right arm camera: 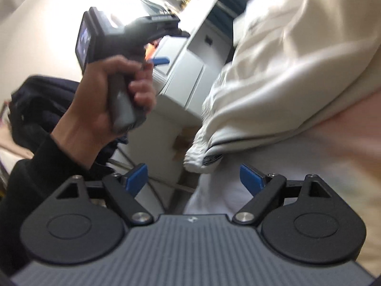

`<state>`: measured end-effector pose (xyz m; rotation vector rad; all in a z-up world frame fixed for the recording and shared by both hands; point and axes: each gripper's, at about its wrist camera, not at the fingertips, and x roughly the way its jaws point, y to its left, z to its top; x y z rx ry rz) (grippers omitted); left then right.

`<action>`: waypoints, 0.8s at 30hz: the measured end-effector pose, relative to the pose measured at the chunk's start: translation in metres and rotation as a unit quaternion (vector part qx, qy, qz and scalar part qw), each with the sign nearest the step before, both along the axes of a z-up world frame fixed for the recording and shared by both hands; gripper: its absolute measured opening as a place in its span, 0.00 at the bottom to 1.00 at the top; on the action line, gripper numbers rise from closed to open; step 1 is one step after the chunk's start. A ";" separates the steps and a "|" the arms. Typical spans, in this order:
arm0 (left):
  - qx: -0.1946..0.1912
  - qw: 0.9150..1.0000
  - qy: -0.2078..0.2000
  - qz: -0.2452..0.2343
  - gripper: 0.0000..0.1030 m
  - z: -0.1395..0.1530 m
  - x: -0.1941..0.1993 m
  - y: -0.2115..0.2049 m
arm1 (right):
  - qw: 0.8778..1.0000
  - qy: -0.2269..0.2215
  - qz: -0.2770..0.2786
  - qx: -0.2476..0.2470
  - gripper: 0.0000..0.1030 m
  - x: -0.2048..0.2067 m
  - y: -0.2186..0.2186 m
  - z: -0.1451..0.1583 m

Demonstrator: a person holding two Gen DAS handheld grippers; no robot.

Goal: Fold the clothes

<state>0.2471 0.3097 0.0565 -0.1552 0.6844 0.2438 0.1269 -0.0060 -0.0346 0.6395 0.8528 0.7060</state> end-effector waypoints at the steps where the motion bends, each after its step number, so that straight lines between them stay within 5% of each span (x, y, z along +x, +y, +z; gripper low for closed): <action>1: 0.000 1.000 -0.005 -0.008 0.76 0.006 -0.013 -0.014 | 1.000 -0.020 -0.005 -0.016 0.84 -0.008 -0.010 0.012; 8: 0.007 0.997 -0.042 -0.057 0.77 0.038 -0.099 -0.111 | 0.982 -0.135 -0.052 -0.120 0.84 -0.081 -0.105 0.049; 19: 0.030 0.990 -0.106 -0.093 0.77 -0.012 -0.195 -0.233 | 0.933 -0.224 -0.184 -0.214 0.84 -0.122 -0.241 0.045; 24: 0.000 0.991 -0.105 -0.081 0.77 -0.050 -0.207 -0.258 | 0.915 -0.241 -0.224 -0.234 0.84 -0.127 -0.276 0.021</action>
